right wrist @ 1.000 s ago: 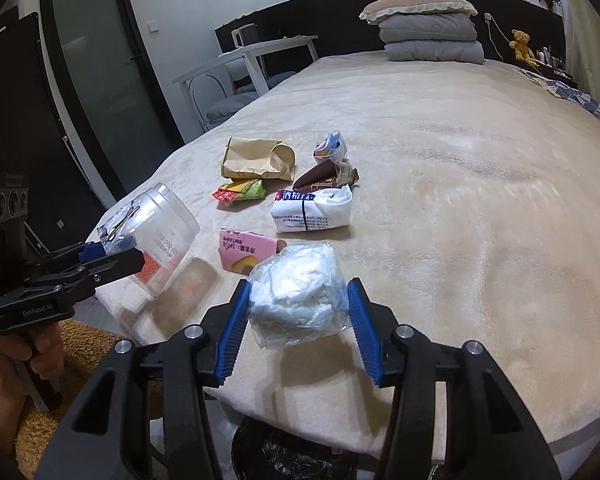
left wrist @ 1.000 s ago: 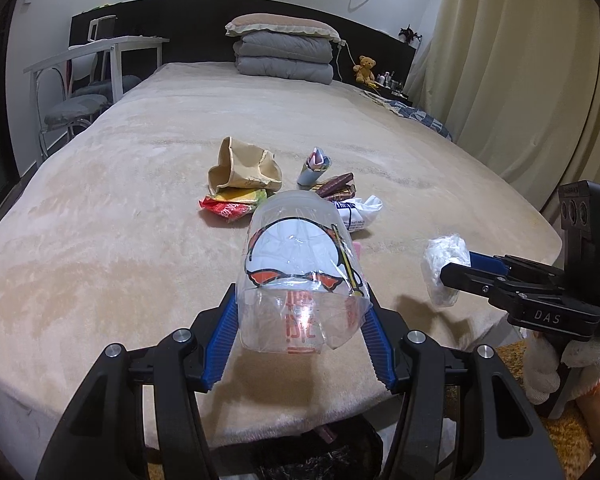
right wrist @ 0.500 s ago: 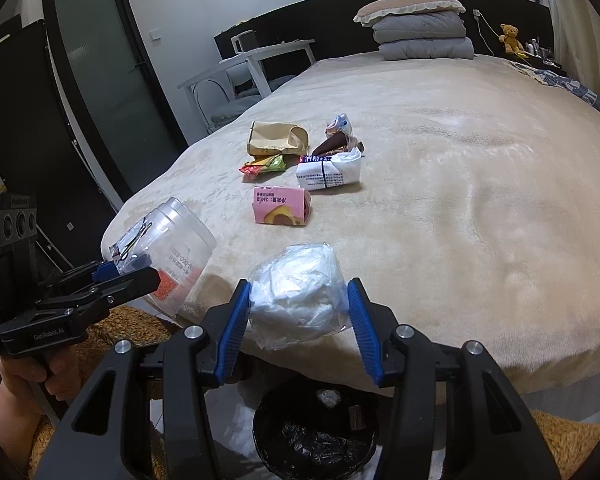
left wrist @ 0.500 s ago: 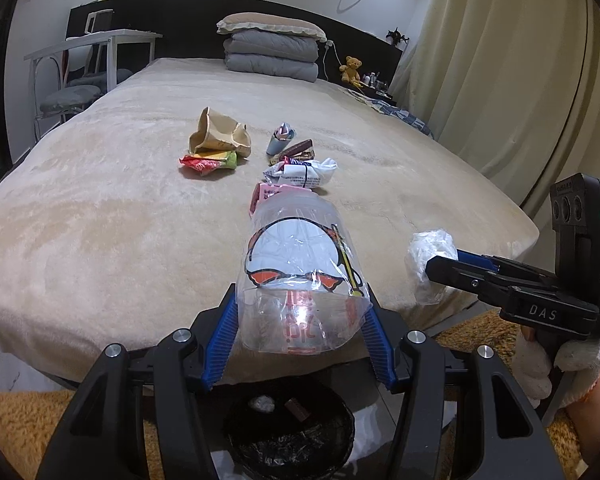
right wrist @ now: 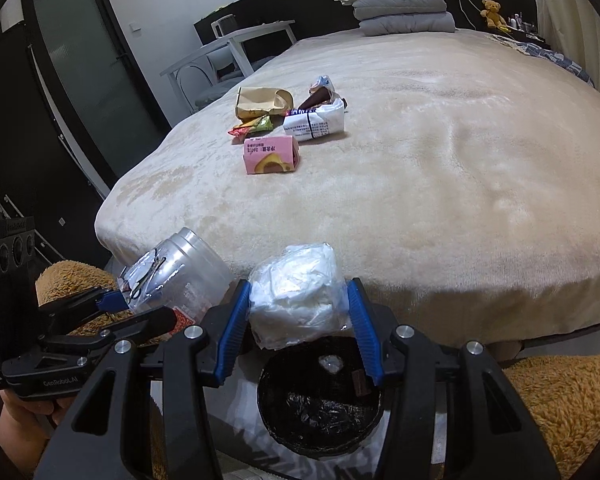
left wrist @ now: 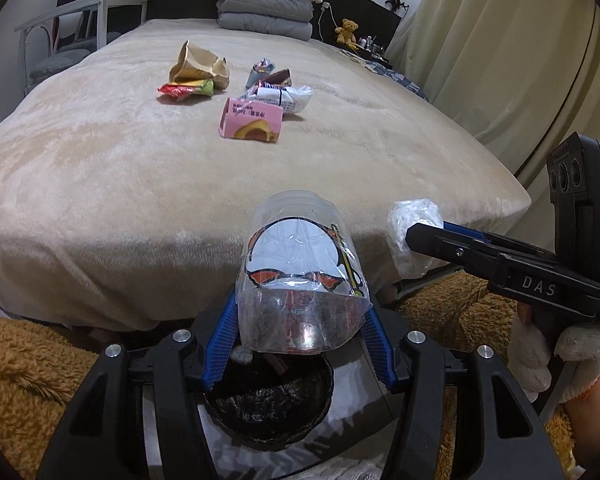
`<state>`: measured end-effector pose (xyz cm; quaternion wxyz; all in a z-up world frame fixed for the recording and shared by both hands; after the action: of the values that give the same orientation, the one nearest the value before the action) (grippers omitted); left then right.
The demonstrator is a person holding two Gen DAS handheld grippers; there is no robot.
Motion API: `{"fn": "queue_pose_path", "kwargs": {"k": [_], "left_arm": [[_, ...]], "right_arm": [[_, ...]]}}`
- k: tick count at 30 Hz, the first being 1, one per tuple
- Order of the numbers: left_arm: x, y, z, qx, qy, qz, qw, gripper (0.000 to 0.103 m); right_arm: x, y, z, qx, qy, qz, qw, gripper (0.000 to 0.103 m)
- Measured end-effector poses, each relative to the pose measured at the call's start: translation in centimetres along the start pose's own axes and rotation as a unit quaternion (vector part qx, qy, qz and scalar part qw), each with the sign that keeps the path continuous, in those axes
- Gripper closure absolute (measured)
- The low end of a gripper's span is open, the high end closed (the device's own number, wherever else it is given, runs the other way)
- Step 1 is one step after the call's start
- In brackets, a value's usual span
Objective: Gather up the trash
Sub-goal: 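Carry the bottle and tissue wad down over the black trash bin, then open both tools to drop the bottle and tissue wad into the bin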
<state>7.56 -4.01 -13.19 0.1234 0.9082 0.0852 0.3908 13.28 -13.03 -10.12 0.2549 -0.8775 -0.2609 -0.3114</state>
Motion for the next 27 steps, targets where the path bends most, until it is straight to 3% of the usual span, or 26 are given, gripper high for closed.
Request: {"fn": "queue_pose_path", "kwargs": {"k": [11,19,27], "left_arm": [[-5.1,0.7,3.8,-0.004,-0.112,-0.012,0.9936,0.048],[-8.6,-0.9,6.8,0.014,-0.201,-0.062,0.9775,0.048],[-10.9,-1.9,8.0,0.034,-0.251,-0.077,0.9644,0.048]], "right_arm": [[-4.5,1.8,3.5,-0.011,-0.109,0.048,0.993,0.053],[-8.1,2.7,7.0,-0.028,-0.200,0.079,0.976,0.053],[-11.1,3.1,9.5,-0.043,-0.267,0.088,0.959,0.052]]}}
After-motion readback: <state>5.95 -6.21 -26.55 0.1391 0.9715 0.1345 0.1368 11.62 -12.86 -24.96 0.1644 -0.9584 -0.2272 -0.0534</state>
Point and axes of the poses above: each gripper's, at about its wrist camera, not at the fingertips, and z roughly the way its jaws point, y to its right, x to its top, the point moved 10 cm from there along z, roughly the way its jaws point, and after that the axes turned 4 degrees about y, right-handed, at the moved point
